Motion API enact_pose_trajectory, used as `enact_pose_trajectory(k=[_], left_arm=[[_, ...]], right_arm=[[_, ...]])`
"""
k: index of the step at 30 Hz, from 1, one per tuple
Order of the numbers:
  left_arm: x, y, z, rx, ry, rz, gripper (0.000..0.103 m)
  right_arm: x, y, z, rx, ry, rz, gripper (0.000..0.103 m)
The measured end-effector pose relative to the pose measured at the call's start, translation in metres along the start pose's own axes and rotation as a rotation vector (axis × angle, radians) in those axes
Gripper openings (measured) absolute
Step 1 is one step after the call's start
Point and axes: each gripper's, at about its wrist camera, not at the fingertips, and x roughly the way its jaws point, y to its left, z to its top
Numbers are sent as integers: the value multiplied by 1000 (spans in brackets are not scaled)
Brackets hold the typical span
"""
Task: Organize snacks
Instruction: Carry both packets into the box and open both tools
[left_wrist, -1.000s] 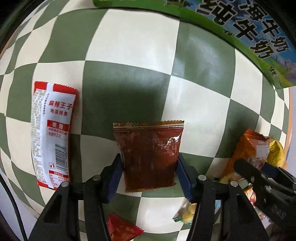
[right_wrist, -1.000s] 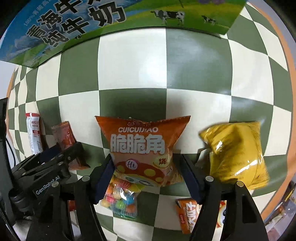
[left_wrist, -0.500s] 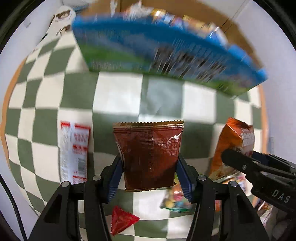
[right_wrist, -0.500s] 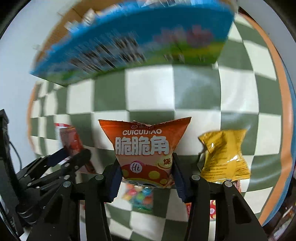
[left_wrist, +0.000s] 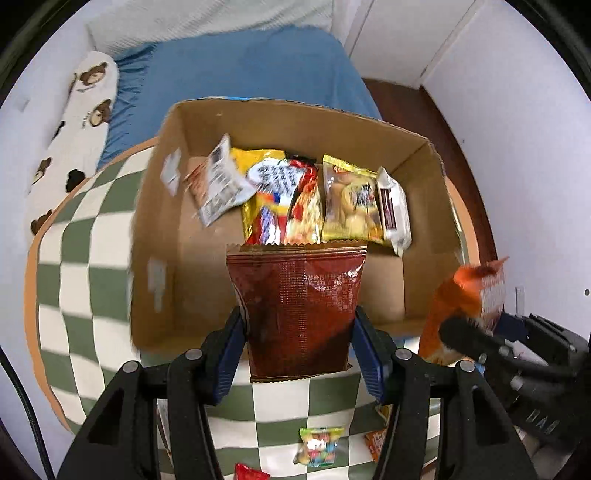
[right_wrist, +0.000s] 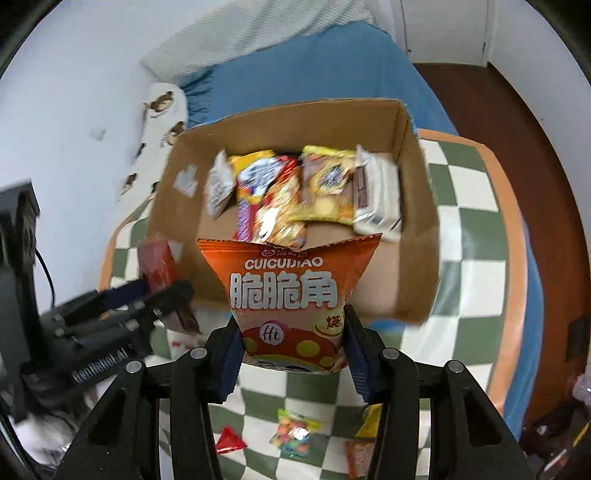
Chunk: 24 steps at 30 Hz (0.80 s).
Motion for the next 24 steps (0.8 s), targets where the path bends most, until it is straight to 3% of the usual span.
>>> enact_pose_trajectory(k=[6,11,13,14,15,16,24], left_arm=[[63,-11,52,14,178,-12,53],[102,-19,58,34,289,-25,53],[115,-20,56,36,326,-35,54],[119,-18,55,30,332,-35,58],[124,-15,55,18,339,-31,62],[127,-12,55,7,349,-31,70],[119,1,48,-14,306,-16,71]], right_arm=[[46,-23,36,26,117,-46,51],[78,-33,49,24,188,-74,52],[91,-36,51,22,246,-71,57],[98,-38,52,30,278,-67,63],[103,-40,52,32,288,-68,79],[106,-40,52,27,292,-72,87],[113,-43,49,26,301,-89,87]])
